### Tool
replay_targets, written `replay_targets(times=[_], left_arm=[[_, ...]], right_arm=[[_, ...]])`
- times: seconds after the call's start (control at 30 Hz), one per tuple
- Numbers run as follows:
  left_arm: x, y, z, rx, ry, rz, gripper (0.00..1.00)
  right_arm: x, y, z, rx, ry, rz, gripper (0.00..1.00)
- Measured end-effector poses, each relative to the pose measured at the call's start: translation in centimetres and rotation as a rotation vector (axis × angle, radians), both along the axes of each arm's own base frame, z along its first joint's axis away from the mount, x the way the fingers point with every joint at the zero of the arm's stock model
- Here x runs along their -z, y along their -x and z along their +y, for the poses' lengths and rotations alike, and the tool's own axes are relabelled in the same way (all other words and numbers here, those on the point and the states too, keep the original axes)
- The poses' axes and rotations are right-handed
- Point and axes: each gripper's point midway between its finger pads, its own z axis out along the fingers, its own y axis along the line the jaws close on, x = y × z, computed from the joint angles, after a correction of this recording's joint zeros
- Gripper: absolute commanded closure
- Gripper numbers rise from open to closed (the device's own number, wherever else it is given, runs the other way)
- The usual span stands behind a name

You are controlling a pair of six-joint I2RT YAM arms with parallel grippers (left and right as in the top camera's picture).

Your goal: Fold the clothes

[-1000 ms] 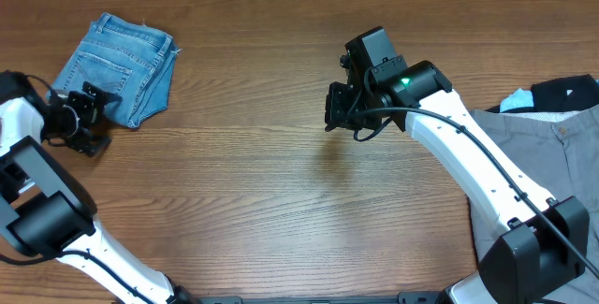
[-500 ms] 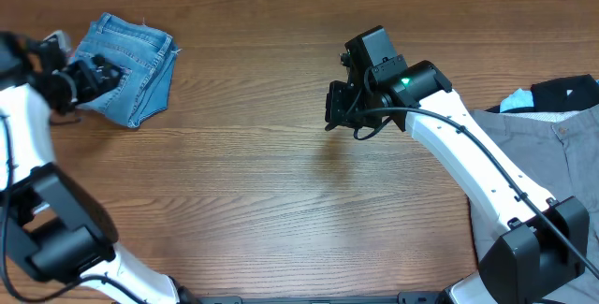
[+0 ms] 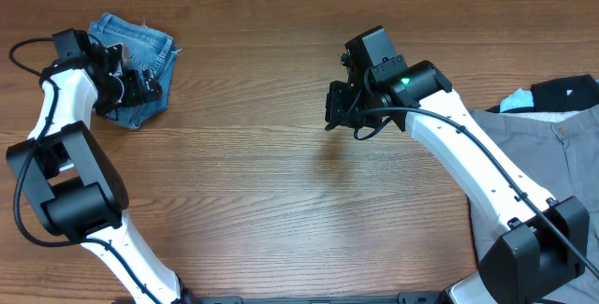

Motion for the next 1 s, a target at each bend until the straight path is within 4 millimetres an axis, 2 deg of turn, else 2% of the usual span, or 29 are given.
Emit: replay_targets(times=[0.13, 0.27, 0.37, 0.53, 0.73, 0.83, 1.0], left_arm=[[0.3, -1.3, -0.6, -0.053, 0.042, -0.024, 0.00], [0.1, -2.9, -2.0, -0.092, 0.098, -0.054, 0.00], [0.0, -3.4, -3.0, -0.097, 0.120, -0.054, 0.00], [-0.2, -3.0, -4.0, -0.097, 0.130, -0.028, 0.00], [-1.5, -1.1, -4.8, -0.100, 0.143, 0.010, 0.00], [-3.7, -0.3, -4.2, -0.105, 0.091, -0.013, 0.00], [-11.4, -0.1, -1.5, -0.131, -0.058, -0.178, 0.00]], right_arm=[[0.0, 0.1, 0.0, 0.000, 0.002, 0.004, 0.95], [0.1, 0.3, -0.1, 0.000, 0.007, 0.013, 0.95], [0.1, 0.3, -0.1, 0.001, 0.006, 0.013, 0.95], [0.1, 0.3, -0.1, 0.000, 0.007, 0.013, 0.95], [0.1, 0.3, -0.1, 0.000, 0.006, 0.013, 0.95], [0.1, 0.3, -0.1, 0.000, 0.006, 0.012, 0.95], [0.1, 0.3, -0.1, -0.002, 0.007, 0.012, 0.90]])
